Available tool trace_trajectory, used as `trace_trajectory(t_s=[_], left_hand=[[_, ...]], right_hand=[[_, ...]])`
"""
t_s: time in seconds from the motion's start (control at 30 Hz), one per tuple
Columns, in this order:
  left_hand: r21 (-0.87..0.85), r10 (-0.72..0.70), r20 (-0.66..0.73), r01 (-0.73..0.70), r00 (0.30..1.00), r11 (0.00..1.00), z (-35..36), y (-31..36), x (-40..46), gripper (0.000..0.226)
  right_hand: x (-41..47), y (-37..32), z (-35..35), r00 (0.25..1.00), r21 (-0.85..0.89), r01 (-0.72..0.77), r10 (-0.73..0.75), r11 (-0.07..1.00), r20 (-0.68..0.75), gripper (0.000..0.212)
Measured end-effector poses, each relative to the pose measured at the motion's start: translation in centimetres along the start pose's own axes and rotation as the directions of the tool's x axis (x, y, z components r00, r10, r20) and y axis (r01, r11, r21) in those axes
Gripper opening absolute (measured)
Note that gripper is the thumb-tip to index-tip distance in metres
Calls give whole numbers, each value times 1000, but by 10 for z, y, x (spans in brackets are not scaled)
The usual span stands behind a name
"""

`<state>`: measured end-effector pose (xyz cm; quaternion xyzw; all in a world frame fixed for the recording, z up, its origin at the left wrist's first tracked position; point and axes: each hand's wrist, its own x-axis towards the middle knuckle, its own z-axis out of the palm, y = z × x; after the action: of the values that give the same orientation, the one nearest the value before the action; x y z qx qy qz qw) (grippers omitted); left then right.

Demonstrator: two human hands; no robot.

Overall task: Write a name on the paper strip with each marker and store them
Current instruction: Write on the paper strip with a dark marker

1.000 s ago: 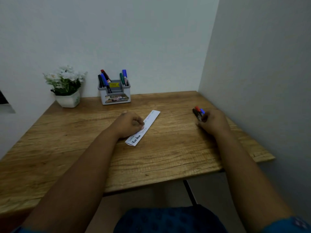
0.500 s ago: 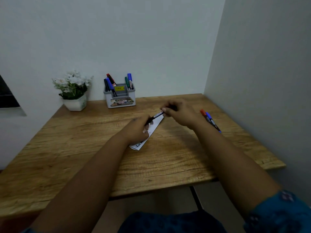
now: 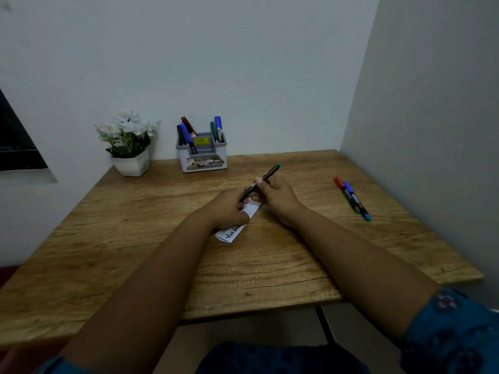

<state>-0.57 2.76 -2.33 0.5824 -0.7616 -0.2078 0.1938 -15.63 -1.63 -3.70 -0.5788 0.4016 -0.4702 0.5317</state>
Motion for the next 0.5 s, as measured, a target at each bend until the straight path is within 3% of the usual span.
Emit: trace_trajectory(t_s=[0.1,0.2,0.27,0.33,0.4,0.43,0.5], left_hand=[[39,24,9,-24,1000,999,0,0,1,22],[-15,18,12,-18,1000,1000,1,-2,-1,23],[-104,-7,9,8,1000,995,0,-7,-3,24],[-227,-22,21,26,1000,974,-5,-13,-5,26],[-307,-9,31,18,999,952,-12,-19,-7,32],[-323,-4,37,16,999,946,-15,-22,-7,36],[-332,-3,52,20,999,943,-18,-26,-8,38]], right_hand=[[2,-1,-1,990,213,-67,91,975,-106,24],[2,2,0,992,136,-27,43,990,-121,23],[5,5,1,979,56,-8,20,998,-204,23],[8,3,-4,949,97,-32,61,995,-309,19],[10,-1,-12,947,242,-49,122,969,-296,17],[10,-1,-15,956,269,-63,136,961,-261,26],[7,0,-18,980,233,-97,133,968,-148,35]])
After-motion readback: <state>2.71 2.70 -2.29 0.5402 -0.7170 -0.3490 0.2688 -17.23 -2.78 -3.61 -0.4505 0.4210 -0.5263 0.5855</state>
